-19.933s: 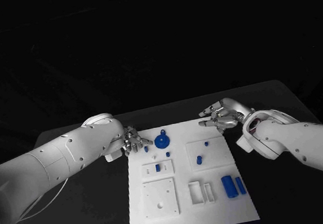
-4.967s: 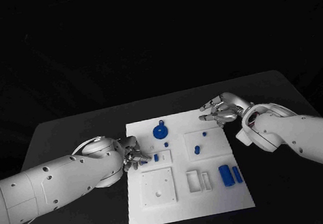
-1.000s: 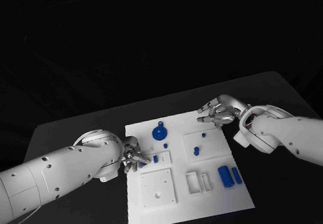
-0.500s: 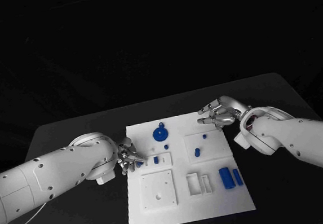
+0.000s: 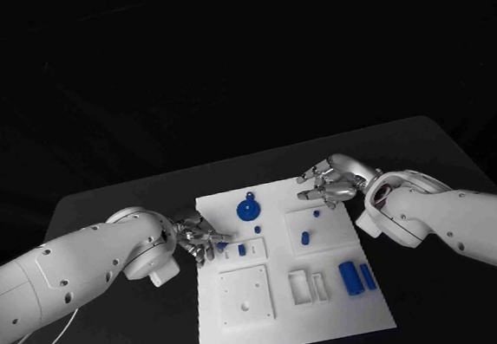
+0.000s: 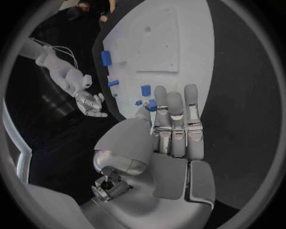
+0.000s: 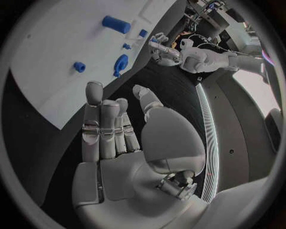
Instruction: Assemble the parts on the task board
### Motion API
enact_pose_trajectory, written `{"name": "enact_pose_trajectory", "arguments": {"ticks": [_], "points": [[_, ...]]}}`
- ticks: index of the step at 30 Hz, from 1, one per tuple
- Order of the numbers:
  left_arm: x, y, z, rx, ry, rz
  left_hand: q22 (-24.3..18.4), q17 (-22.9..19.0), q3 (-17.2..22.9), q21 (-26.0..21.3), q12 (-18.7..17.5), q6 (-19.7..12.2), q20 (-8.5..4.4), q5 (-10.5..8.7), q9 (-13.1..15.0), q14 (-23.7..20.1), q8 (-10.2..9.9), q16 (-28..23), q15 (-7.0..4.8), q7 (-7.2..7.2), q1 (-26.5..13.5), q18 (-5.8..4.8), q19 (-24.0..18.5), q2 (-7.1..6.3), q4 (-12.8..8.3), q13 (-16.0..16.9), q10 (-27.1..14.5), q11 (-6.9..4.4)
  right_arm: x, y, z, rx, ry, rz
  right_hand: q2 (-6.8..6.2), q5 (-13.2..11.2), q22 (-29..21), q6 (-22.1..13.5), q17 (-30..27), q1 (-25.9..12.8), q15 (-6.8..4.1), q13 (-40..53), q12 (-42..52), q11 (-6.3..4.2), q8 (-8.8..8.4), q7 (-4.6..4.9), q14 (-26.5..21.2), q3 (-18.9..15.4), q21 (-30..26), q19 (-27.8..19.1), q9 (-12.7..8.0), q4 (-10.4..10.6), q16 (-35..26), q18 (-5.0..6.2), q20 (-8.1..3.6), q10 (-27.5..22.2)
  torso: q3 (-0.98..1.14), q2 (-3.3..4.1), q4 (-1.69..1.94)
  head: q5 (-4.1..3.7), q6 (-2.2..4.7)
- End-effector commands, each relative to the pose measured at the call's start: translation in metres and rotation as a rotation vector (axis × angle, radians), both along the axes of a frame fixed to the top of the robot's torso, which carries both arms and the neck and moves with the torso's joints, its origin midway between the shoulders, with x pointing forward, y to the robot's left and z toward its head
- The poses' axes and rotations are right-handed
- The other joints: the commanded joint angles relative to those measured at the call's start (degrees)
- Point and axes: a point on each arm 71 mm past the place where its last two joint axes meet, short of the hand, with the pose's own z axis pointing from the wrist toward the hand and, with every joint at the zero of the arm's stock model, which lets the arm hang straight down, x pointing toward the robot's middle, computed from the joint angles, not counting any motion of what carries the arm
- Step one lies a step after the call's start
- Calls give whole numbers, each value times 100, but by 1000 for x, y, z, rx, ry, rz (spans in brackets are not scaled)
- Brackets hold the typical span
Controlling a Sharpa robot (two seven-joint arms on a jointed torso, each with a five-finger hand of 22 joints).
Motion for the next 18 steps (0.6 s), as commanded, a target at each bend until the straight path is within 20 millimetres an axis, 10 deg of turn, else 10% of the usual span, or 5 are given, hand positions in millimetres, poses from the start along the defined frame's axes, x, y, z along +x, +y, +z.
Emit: {"name": "enact_pose_trajectory", "arguments": {"ticks": [1,18], "points": [[-1,-8,8,-252,-4,9,104,-7,743,-30,-8,2,35,-27,20,-53,31,-1,3,-38,12,-18,3,46,-805,-6,-46,-8,-6,11,3,-33,-42,65,49,-44,155,26,3,1,-6,-6,5,-16,27,-5,-5,-8,14,155,6,-57,-3,47,-29,-21,-6,1,2,18,31],[-8,-19,24,-462,-4,-103,107,-10,732,-34,21,-28,41,-20,35,-65,48,19,6,-31,-21,-8,3,55,-906,-1,-71,-5,-29,57,12,-71,-74,234,154,-416,161,70,5,39,-2,-6,17,-16,27,-11,-7,-126,44,148,6,-373,5,52,-24,-4,-4,0,2,47,149]]}}
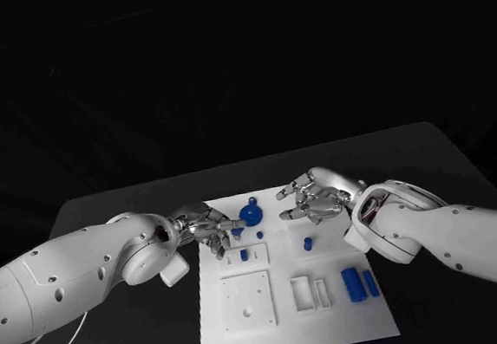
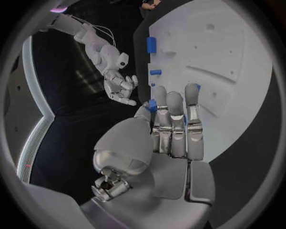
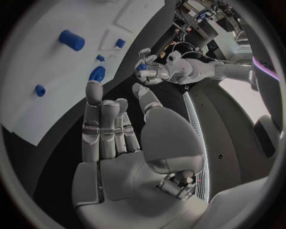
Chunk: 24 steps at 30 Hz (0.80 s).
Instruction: Assemble the parts on the task board
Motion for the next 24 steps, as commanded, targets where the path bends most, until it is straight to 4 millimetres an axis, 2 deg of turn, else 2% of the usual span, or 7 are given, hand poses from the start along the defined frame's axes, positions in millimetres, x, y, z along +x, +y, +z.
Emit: {"name": "enact_pose_trajectory", "arguments": {"ticks": [1,9,18,24], "points": [[-4,-10,7,-107,1,-77,102,-8,762,-35,22,-27,43,-32,-4,-46,10,20,-13,-35,4,-8,2,55,-816,-1,-35,-5,-8,14,0,-47,-20,82,64,-65,162,55,10,-11,-3,-6,18,-17,28,6,-3,-18,33,149,6,-64,12,51,-24,-3,6,-1,2,19,45],[-9,-19,11,-143,9,-142,103,-8,755,-37,24,-28,45,-57,-7,-52,6,21,-11,-32,4,-7,-3,62,-823,-1,-42,-2,-15,33,2,-39,-28,131,135,-176,167,60,15,7,-3,-1,25,-16,27,8,-1,-73,62,148,5,-184,21,52,-24,1,5,3,-9,18,85],[-12,-26,13,-161,17,-181,103,-8,744,-40,29,-34,50,-61,-12,-68,-1,26,-6,-28,8,-7,-14,69,-842,-1,-56,2,-19,45,6,-21,-44,156,145,-187,161,-8,21,17,3,0,26,-7,26,21,1,-144,50,146,5,-193,29,57,-19,-1,9,2,1,21,79],[-12,-28,14,-166,16,-192,103,-8,744,-40,29,-34,50,-61,-12,-68,-1,26,-6,-28,8,-7,-14,69,-842,-1,-56,2,-23,51,6,-29,-49,180,168,-327,170,21,32,72,3,5,32,-9,28,15,0,-173,87,146,6,-236,40,55,-19,1,3,2,-5,33,66]]}}
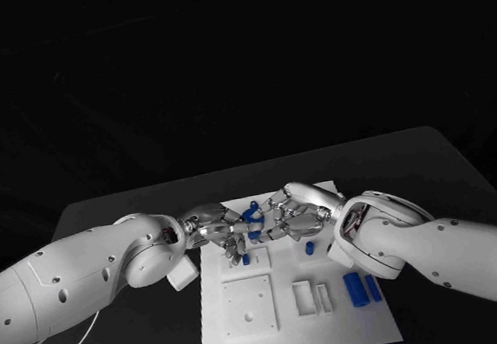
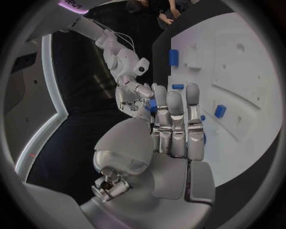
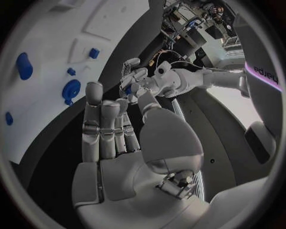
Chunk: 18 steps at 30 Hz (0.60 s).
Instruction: Assemble the parts on the task board
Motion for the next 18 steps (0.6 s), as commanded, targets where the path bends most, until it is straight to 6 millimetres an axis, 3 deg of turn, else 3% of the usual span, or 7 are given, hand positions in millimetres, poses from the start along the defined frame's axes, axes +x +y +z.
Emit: {"name": "enact_pose_trajectory", "arguments": {"ticks": [1,10,18], "points": [[-2,-6,3,-35,6,-40,105,-6,773,-40,29,18,30,-17,-4,-27,6,26,-7,-39,-8,-6,6,52,-809,-1,-56,1,-3,5,0,-20,-14,39,38,-75,171,2,11,44,3,5,33,-8,29,-7,0,-42,40,145,6,-13,42,54,-20,0,-4,-1,-2,8,-11],[-1,-8,3,-27,0,-44,107,-6,762,-36,38,17,31,-21,-6,-32,2,36,-6,-38,-7,-6,3,62,-822,1,-62,3,-8,8,0,-14,-8,62,93,-87,190,249,52,6,-21,76,97,-40,28,-61,20,-62,135,152,8,-39,90,33,-41,37,5,1,0,28,-29],[0,-8,3,-17,-6,-46,107,-6,762,-36,38,17,31,-21,-6,-32,2,36,-6,-38,-7,-6,3,62,-822,1,-62,3,-10,9,0,-6,-1,71,235,-220,207,757,88,16,-75,141,133,-117,35,-194,41,98,227,152,36,-128,116,-13,-91,63,8,-1,-2,32,-34]]}}
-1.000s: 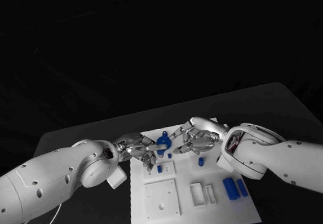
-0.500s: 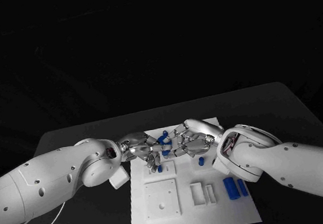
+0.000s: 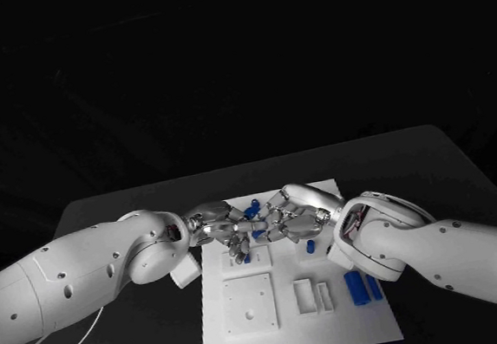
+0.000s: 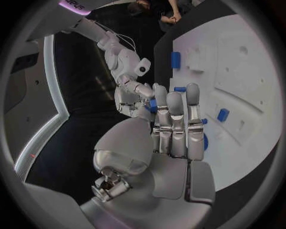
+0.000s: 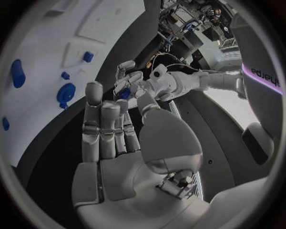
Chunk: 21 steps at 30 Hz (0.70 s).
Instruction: Assemble the parts on the task board
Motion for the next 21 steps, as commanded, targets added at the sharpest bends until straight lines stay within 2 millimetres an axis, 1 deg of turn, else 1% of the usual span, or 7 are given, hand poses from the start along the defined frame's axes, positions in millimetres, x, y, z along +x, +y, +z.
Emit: {"name": "enact_pose_trajectory", "arguments": {"ticks": [1,3,7,11,21], "points": [[0,-3,3,-11,-8,-19,108,-6,774,-36,38,8,31,1,8,-32,7,36,-6,-43,-13,-6,3,57,-785,1,-23,2,-4,4,-1,-3,6,39,87,-140,208,162,11,25,-43,18,39,-70,19,-53,-1,99,36,150,19,-36,19,-22,-57,-13,5,-1,-4,1,-2],[0,-3,3,-11,-8,-19,108,-6,774,-36,38,8,31,1,8,-32,7,36,-6,-43,-13,-6,3,57,-785,1,-23,2,-4,3,-2,-4,7,40,129,-264,212,317,20,65,-60,36,45,-93,28,-94,0,205,51,144,36,-65,21,-38,-74,-14,5,0,-4,-2,-2],[0,-3,3,-10,-8,-20,109,-9,759,-30,49,6,32,-4,9,-41,7,46,-4,-42,-10,-6,-4,65,-799,2,-30,2,-4,3,-2,-5,6,40,153,-434,219,483,35,102,-81,61,45,-118,20,-134,1,417,86,132,48,-72,22,-67,-101,-12,2,2,-5,-8,-6],[0,-3,3,-10,-8,-20,109,-9,758,-29,49,6,32,-4,9,-41,7,46,-4,-42,-10,-6,-5,66,-800,2,-30,2,-3,3,-2,-9,3,39,52,-491,214,521,52,46,-86,87,25,-123,19,-138,5,720,119,111,40,-53,6,-82,-115,2,1,0,-1,-14,-4],[1,-4,3,-15,-11,-20,108,-15,743,-27,50,4,35,-9,8,-49,5,48,-1,-41,-24,-6,-13,78,-794,-1,-39,5,-3,4,-2,-19,-7,41,25,-513,217,636,66,55,-97,111,29,-138,25,-169,8,784,159,100,55,-49,3,-90,-124,17,-4,0,-2,-21,-14]]}}
